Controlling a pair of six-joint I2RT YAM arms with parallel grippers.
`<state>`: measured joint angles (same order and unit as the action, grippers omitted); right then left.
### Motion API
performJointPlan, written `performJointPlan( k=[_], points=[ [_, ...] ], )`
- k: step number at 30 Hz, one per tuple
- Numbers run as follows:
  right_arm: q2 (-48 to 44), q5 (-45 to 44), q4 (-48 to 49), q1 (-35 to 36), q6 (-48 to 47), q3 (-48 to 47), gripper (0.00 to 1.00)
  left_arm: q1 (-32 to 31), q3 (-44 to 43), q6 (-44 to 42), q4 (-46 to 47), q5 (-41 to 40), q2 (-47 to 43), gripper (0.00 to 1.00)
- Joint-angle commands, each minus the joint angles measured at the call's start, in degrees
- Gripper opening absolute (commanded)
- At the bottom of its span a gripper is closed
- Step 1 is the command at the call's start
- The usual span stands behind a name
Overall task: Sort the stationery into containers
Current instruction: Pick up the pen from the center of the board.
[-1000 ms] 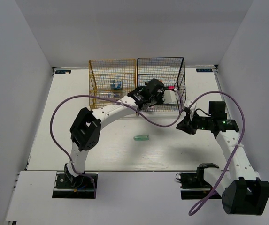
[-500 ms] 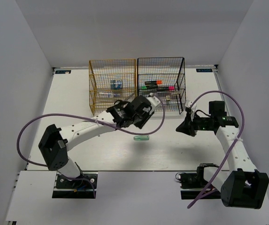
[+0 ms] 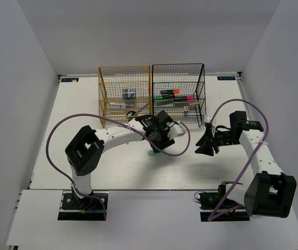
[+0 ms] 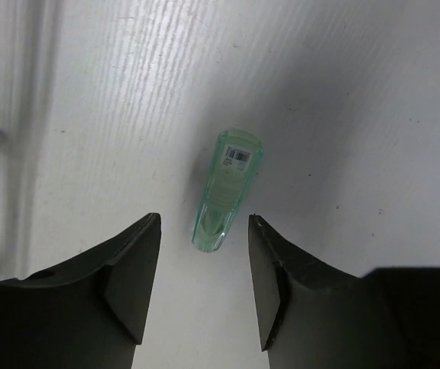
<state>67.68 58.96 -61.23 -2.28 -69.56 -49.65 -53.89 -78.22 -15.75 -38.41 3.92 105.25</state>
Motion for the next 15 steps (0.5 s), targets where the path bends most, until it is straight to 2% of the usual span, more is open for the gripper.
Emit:
performJointPlan(
  k=[1,15],
  points=[
    [-1.06,2.21,-2.22,-0.53,-3.30,-1.07,0.46,1.77,-1.68,-1.92,0.44,7.84,1.00,0.60],
    [0.35,2.56,-3.45,-1.49,-4.36,-1.59,0.46,3.00,2.28,-0.25,3.88,14.62,4.34,0.61]
  ],
)
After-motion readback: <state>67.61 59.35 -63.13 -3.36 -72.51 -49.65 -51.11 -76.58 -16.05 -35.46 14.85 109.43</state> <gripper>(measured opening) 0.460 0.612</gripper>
